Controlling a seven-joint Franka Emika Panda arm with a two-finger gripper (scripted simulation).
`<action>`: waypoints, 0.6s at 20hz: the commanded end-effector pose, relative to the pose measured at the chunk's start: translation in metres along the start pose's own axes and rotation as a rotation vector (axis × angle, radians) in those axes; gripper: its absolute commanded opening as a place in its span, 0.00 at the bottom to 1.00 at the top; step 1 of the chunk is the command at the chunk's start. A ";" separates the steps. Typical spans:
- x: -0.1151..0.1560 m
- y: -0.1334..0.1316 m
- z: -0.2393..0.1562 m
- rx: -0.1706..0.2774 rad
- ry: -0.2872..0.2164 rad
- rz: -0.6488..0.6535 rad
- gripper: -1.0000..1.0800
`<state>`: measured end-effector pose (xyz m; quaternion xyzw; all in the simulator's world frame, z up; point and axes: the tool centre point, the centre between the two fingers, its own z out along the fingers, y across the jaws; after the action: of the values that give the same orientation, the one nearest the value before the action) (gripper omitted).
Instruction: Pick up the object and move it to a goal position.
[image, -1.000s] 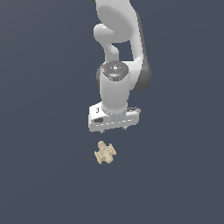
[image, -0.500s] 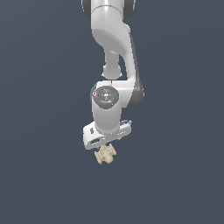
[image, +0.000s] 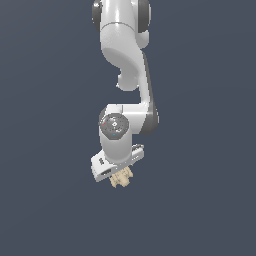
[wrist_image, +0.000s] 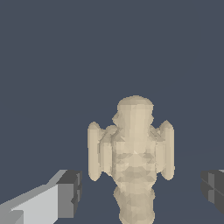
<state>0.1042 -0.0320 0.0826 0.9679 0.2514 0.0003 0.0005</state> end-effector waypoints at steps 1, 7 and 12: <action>0.001 0.002 0.003 0.001 0.000 -0.012 0.96; 0.000 0.002 0.007 0.001 -0.001 -0.011 0.96; 0.000 0.002 0.027 0.001 -0.001 -0.013 0.96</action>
<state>0.1058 -0.0336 0.0633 0.9664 0.2571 0.0006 0.0003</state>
